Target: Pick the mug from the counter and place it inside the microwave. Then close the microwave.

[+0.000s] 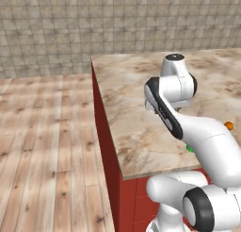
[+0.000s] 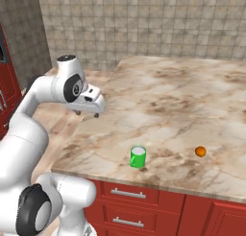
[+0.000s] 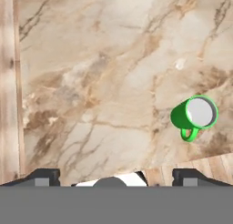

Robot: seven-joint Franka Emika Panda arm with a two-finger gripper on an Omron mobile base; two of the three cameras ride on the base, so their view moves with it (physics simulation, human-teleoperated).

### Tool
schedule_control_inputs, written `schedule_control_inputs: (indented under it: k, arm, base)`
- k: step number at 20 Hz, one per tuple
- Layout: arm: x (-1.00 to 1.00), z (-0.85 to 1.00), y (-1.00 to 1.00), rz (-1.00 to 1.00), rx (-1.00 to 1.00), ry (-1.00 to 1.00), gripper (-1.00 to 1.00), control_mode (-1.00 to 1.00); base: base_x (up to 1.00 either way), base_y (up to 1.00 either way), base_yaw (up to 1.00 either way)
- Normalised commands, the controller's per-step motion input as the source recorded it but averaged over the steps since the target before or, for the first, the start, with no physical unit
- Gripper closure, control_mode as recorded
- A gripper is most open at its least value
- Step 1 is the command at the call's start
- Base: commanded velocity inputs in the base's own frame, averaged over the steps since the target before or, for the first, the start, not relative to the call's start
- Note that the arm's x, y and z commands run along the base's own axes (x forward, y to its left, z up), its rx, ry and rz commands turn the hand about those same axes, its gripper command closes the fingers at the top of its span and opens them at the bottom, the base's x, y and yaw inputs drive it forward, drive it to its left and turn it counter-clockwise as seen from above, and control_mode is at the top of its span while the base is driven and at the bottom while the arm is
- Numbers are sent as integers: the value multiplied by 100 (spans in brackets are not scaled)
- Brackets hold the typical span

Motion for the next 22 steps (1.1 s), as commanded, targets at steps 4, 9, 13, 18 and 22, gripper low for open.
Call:
schedule_control_inputs:
  k: [4,9,13,18,22]
  arm:
    - [-17,-19,-95,-54,0,6,-100,-100]
    - [0,0,-84,-51,1,14,-100,-100]
    - [0,-7,-55,-38,0,7,-100,-100]
    - [0,-3,-22,-7,0,0,-100,-100]
    - [-2,-32,-18,0,6,-2,-100,-100]
  base:
    - [0,0,0]
    - [0,0,0]
    - [0,0,0]
    - [0,0,0]
    - [0,0,0]
